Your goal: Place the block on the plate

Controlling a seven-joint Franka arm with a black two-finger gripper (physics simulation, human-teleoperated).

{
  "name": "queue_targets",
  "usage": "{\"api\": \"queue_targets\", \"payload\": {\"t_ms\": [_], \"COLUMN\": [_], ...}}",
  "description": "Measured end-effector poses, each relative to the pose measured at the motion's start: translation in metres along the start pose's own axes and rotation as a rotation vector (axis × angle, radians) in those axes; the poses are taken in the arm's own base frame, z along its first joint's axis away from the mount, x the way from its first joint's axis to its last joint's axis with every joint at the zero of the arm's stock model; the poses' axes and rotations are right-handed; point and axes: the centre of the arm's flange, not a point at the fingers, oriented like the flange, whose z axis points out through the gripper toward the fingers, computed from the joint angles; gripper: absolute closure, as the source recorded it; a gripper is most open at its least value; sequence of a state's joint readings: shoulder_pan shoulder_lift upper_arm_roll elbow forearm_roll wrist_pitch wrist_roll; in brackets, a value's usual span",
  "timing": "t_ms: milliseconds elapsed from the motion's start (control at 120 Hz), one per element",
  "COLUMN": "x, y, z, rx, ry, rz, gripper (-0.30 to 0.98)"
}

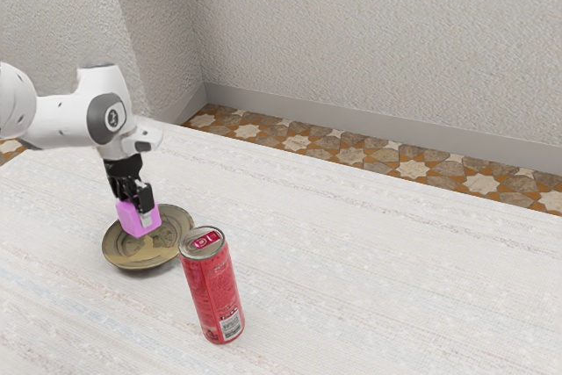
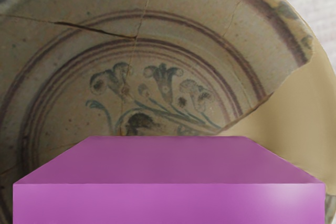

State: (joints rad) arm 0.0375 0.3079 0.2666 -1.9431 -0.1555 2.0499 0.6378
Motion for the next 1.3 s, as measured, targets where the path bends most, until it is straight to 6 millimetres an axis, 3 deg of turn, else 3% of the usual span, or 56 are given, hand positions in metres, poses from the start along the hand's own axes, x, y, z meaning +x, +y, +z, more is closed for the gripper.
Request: {"api": "queue_targets", "payload": {"t_ms": [408,700,842,950,1100,1183,1242,1300], "x": [0.009,0.015,0.029,0.033,0.054,0.061,0.055,0.042], "y": [-0.007,-0.011,-0.008,0.01,0.074,0.12,0.154,0.174], "z": [0.032,0.022,-0.035,-0.086,-0.145,-0.186,-0.218,-0.242], "rx": [-0.002,0.015,0.048,0.078,0.092,0.114,0.129,0.142], "ry": [-0.001,0.022,0.081,0.106,0.111,0.105,0.106,0.1], "rz": [-0.01,0.006,0.036,0.086,0.226,0.318,0.375,0.412], "gripper": [0.28,0.08,0.04,0.02,0.01,0.01,0.01,0.0]}}
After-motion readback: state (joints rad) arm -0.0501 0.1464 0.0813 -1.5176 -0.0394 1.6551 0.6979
